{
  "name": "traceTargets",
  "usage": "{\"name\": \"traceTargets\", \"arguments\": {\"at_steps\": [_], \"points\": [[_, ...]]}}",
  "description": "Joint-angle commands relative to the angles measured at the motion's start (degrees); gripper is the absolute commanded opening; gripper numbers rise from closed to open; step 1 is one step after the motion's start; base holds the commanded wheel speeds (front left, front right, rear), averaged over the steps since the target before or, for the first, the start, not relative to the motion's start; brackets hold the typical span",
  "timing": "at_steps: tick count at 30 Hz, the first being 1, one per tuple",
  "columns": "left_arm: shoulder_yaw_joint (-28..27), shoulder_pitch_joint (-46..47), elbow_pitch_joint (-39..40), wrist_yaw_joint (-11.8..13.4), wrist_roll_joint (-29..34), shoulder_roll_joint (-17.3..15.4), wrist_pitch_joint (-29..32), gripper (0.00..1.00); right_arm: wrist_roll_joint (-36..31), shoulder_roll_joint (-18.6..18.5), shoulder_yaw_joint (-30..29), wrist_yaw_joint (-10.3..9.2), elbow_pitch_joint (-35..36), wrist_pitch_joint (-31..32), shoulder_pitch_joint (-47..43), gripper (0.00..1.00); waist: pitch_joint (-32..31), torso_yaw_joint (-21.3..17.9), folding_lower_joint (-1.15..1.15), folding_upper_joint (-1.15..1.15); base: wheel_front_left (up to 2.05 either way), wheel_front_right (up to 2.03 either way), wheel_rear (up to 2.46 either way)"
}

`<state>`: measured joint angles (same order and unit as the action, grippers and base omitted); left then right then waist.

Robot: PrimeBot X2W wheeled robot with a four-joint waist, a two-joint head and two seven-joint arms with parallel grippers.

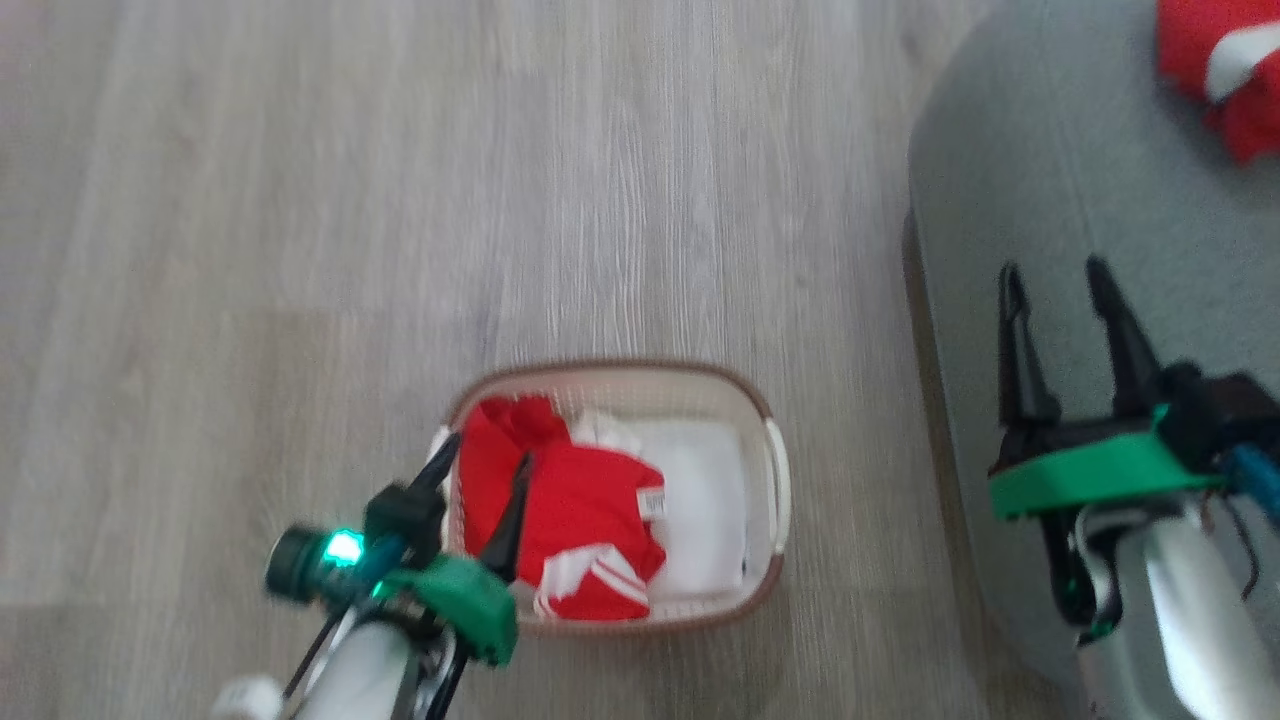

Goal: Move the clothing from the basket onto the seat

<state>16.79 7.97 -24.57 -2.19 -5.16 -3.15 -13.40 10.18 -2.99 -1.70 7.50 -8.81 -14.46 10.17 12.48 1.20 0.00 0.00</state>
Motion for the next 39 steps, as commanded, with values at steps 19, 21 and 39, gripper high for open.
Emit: {"name": "traceTargets", "arguments": {"at_steps": [19, 21, 39], "points": [[16.5, 28.3, -29.9, -3.9, 0.7, 0.3, 1.1, 1.00, -0.7, 0.1, -0.8, -0.01, 10.4, -0.5, 10.4, 1.00, 31.2, -6.9, 0.00, 0.00, 0.00, 0.00, 0.00], [18.9, 30.9, -32.6, -3.2, -0.6, 0.3, 1.0, 1.00, -0.4, 0.1, -0.5, -0.01, 11.4, -0.5, 11.1, 1.00, 33.7, -7.5, 0.00, 0.00, 0.00, 0.00, 0.00], [25.4, 42.9, -43.6, 1.1, -3.5, 0.3, -0.3, 1.00, 1.0, 0.1, 0.2, -0.01, 14.8, -0.5, 12.4, 1.00, 41.4, -9.8, 0.00, 0.00, 0.00, 0.00, 0.00]]}}
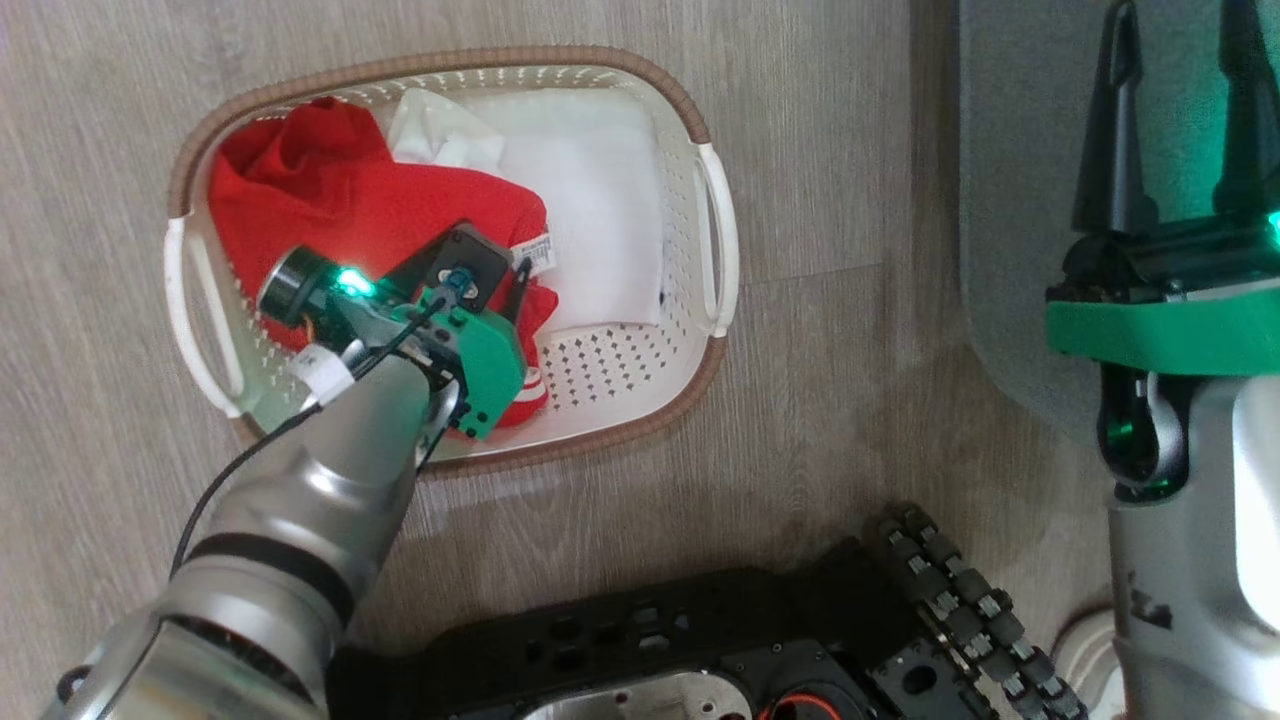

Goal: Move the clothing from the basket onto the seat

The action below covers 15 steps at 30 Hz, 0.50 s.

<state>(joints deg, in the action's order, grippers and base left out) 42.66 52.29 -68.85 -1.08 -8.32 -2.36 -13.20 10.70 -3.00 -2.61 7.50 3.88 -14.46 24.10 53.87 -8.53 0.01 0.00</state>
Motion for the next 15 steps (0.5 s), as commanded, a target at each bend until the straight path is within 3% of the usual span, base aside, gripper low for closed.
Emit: {"name": "traceTargets", "arguments": {"at_steps": [1, 6, 8, 9, 10, 15], "points": [[-0.3, -1.1, 0.0, 0.4, -0.4, -0.5, -0.3, 1.00, 0.6, 0.1, 1.2, -0.01, 2.1, -0.5, -1.4, 1.00, 0.2, -0.2, -0.01, 0.00, 0.00, 0.00, 0.00], [0.5, -0.1, -2.3, 1.1, -1.2, -0.5, 1.2, 0.99, 1.0, 0.1, 1.4, -0.01, 2.0, -0.5, -1.1, 1.00, 0.8, -0.6, -0.01, 0.00, 0.00, 0.00, 0.00], [0.7, 0.0, -2.6, 1.2, -1.5, -0.5, 1.1, 0.33, 1.0, 0.1, 1.3, -0.01, 1.8, -0.5, -1.0, 1.00, 0.7, -0.7, -0.01, 0.00, 0.00, 0.00, 0.00], [0.9, 0.0, -2.8, 1.3, -1.7, -0.5, 1.1, 0.05, 1.0, 0.1, 1.3, -0.01, 1.7, -0.5, -1.1, 1.00, 0.6, -0.7, -0.01, 0.00, 0.00, 0.00, 0.00], [1.0, -0.1, -2.9, 1.3, -1.9, -0.5, 1.0, 0.00, 1.0, 0.1, 1.2, -0.01, 1.6, -0.5, -1.1, 1.00, 0.4, -0.6, -0.01, 0.00, 0.00, 0.00, 0.00], [1.5, -1.3, -2.6, 1.0, -3.3, -0.5, -0.2, 0.00, 0.8, 0.1, 1.5, -0.01, 0.3, -0.5, -1.1, 1.00, -2.0, -0.1, -0.01, 0.00, 0.00, 0.00, 0.00]]}}
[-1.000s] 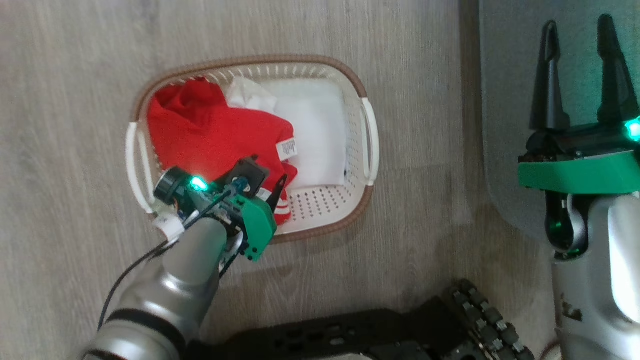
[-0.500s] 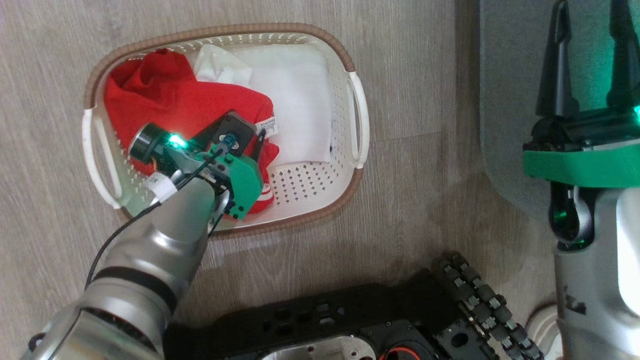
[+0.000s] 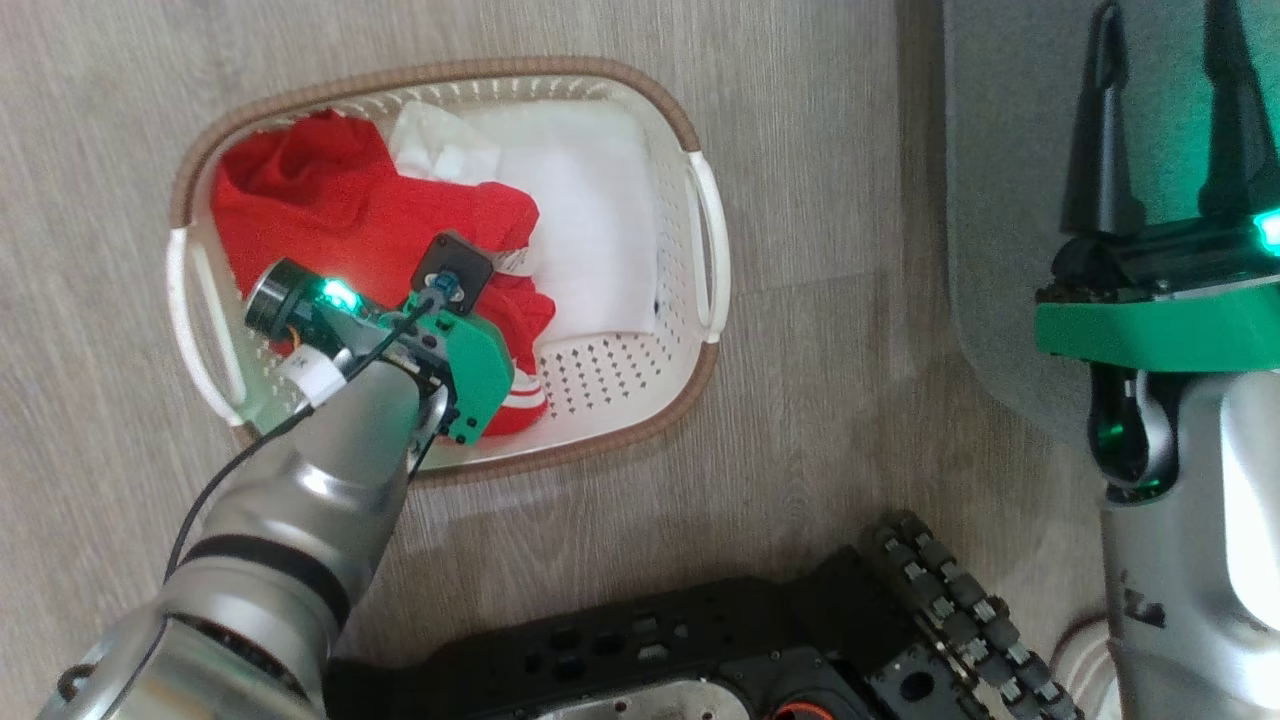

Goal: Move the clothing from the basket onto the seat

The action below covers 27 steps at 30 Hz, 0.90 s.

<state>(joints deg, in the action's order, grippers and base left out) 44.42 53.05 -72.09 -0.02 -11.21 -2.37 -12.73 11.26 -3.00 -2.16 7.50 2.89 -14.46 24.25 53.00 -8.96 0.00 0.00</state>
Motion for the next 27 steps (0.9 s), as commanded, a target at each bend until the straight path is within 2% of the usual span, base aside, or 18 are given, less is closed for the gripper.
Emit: {"name": "traceTargets", "arguments": {"at_steps": [1, 5, 11, 24, 27], "points": [[-0.1, -2.4, 0.9, -0.2, -0.7, -0.5, -0.9, 0.00, 0.2, 0.1, 1.2, -0.01, 0.9, -0.5, -1.2, 1.00, -1.9, 0.4, 0.00, 0.00, 0.00, 0.00, 0.00], [0.5, -4.2, 2.4, -0.8, -1.8, -0.5, -1.8, 0.00, 0.4, 0.1, 1.7, -0.01, -1.0, -0.5, -1.3, 1.00, -6.1, 1.0, 0.00, 0.00, 0.00, 0.00, 0.00], [0.9, -6.9, 6.6, -3.1, -3.0, -0.6, -2.2, 0.00, 0.3, 0.1, 2.1, -0.01, -4.9, -0.5, -2.4, 1.00, -15.0, 2.2, 0.00, 0.00, 0.00, 0.00, 0.00], [-3.5, -11.6, 21.2, -4.6, -5.5, -4.0, -2.3, 0.00, -0.7, 0.1, 2.5, -0.01, -14.6, -0.5, -9.6, 1.00, -37.7, 4.6, 0.00, 0.00, 0.00, 0.00, 0.00], [-4.0, -11.8, 23.2, -4.6, -5.7, -4.3, -2.3, 0.00, -0.9, 0.1, 2.4, -0.01, -15.7, -0.5, -10.9, 1.00, -40.8, 4.9, 0.00, 0.00, 0.00, 0.00, 0.00]]}}
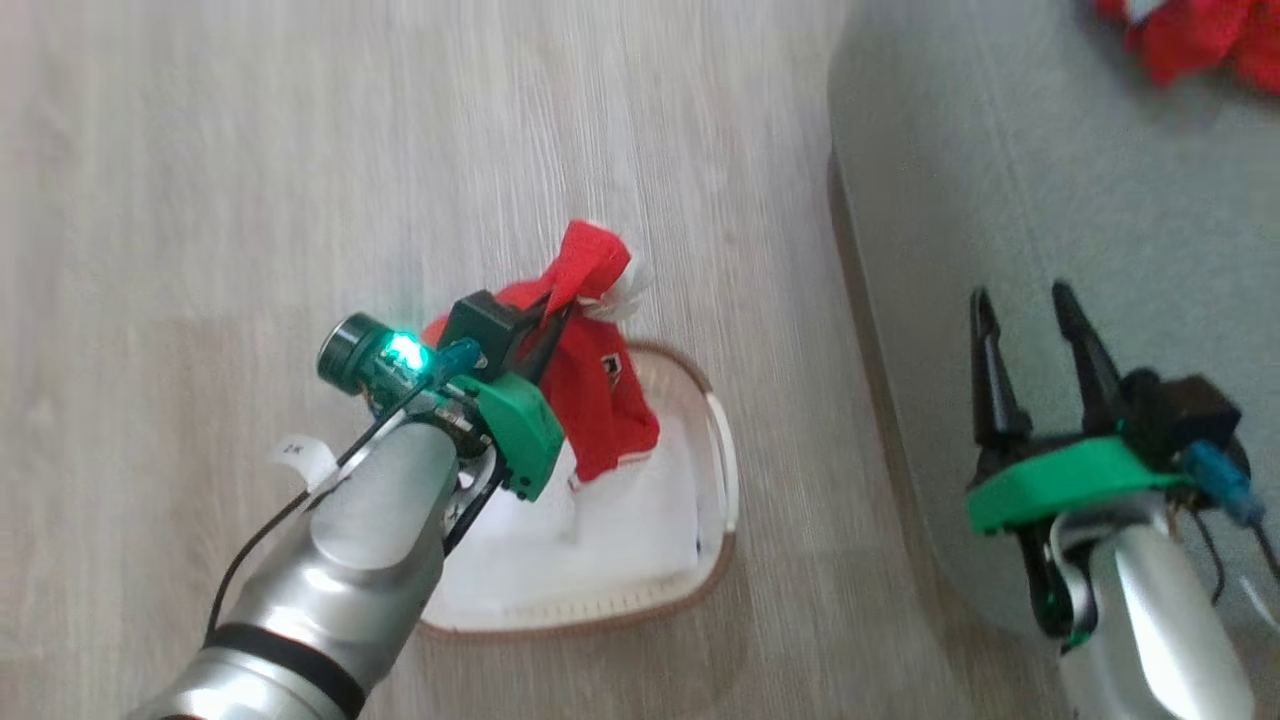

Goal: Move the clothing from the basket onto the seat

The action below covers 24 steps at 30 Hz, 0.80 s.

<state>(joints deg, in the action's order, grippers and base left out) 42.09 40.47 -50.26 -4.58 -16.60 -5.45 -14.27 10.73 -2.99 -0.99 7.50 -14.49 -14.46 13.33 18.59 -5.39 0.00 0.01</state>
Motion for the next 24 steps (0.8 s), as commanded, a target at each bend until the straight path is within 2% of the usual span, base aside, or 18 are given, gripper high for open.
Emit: {"name": "traceTargets", "arguments": {"at_steps": [1, 9, 15, 19, 24], "points": [[-1.8, 0.7, 2.3, -0.1, -0.5, -1.3, -0.7, 0.00, -0.5, 0.1, 1.2, -0.01, 1.2, -0.5, -0.6, 1.00, -8.1, 1.5, 0.00, -0.01, 0.00, 0.00, 0.00], [-2.4, 1.0, 7.0, 0.0, -1.7, -1.1, -0.2, 0.00, -0.9, 0.1, 2.8, -0.01, -2.2, -0.5, -4.6, 1.00, -18.0, 2.4, 0.00, -0.01, 0.00, 0.00, 0.00], [-3.4, 3.3, 11.7, 0.8, -2.6, -1.4, 1.8, 0.00, -1.0, 0.1, 5.5, -0.01, -3.3, -0.5, -4.6, 1.00, -20.9, 2.6, 0.00, -0.01, 0.00, 0.00, 0.00], [-3.8, 4.4, 14.3, 1.3, -3.2, -1.7, 3.3, 0.00, -0.1, 0.1, 8.9, -0.01, -3.6, -0.5, -3.8, 1.00, -22.1, 2.7, 0.00, -0.01, 0.00, 0.00, 0.00], [-3.7, 5.1, 16.8, 1.8, -3.5, -1.6, 4.8, 0.00, 1.7, 0.1, 15.9, -0.01, -3.8, -0.5, -1.5, 1.00, -23.0, 3.0, 0.00, -0.01, 0.00, 0.00, 0.00]]}}
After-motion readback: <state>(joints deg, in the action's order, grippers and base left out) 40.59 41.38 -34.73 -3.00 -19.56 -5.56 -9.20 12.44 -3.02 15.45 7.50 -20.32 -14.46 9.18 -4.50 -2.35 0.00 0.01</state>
